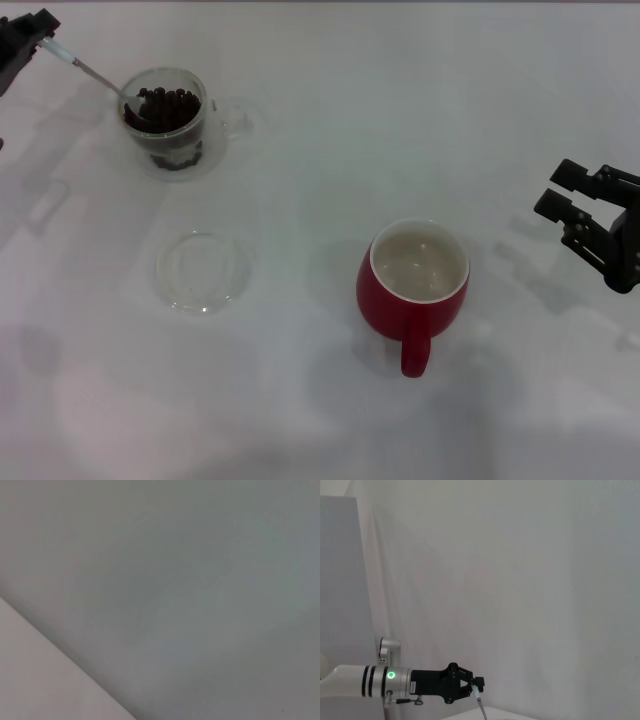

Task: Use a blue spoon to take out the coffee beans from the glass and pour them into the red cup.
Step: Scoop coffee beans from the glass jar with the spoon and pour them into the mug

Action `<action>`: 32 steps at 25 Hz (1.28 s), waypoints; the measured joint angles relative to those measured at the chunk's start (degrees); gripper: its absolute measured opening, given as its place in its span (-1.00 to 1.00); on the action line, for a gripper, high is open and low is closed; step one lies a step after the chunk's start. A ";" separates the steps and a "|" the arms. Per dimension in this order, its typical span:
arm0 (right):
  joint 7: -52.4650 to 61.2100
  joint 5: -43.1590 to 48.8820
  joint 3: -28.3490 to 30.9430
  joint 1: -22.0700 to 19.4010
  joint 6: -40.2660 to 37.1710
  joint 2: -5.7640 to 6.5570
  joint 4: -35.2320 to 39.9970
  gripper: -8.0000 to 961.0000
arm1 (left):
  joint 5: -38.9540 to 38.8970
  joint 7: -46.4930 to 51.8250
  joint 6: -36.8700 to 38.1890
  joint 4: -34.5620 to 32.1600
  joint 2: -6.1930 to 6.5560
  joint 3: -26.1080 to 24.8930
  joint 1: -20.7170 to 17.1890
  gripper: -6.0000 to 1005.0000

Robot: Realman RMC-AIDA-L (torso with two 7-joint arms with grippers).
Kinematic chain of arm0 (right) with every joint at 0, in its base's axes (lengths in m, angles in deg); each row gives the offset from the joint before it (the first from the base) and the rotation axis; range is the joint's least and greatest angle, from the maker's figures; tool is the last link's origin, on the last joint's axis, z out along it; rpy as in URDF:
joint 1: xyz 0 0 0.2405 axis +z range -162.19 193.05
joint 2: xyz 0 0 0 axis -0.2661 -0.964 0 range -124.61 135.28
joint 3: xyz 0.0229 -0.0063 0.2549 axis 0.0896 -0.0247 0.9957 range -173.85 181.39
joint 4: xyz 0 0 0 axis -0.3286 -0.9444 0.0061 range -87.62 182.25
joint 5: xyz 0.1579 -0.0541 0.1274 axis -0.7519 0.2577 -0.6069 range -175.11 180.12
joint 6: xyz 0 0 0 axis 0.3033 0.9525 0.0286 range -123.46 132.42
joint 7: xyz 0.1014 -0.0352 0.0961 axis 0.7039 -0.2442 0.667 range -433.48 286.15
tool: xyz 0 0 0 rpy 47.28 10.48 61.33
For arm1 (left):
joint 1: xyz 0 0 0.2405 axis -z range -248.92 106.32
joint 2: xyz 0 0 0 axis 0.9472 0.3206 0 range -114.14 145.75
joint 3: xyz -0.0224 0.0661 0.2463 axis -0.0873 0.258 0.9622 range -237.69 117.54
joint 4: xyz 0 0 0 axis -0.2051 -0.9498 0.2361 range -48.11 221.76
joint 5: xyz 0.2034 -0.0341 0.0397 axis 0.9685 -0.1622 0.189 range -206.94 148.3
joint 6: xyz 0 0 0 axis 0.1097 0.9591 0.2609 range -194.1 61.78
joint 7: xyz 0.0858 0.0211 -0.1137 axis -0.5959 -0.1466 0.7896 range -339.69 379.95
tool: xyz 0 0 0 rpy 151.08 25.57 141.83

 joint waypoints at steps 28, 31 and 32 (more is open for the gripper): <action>0.50 -0.24 -0.03 2.47 1.89 -0.08 -0.07 -0.21 | -2.55 5.28 12.28 -3.86 2.72 0.01 -2.48 -0.74; 0.29 -0.90 0.00 2.69 2.16 -0.19 -0.06 -0.21 | -0.82 6.19 13.64 -3.97 2.31 0.03 -1.80 -0.74; 0.16 -1.10 0.00 2.69 2.30 -0.28 -0.06 -0.21 | -0.31 6.44 13.96 -4.06 2.17 0.05 -1.65 -0.74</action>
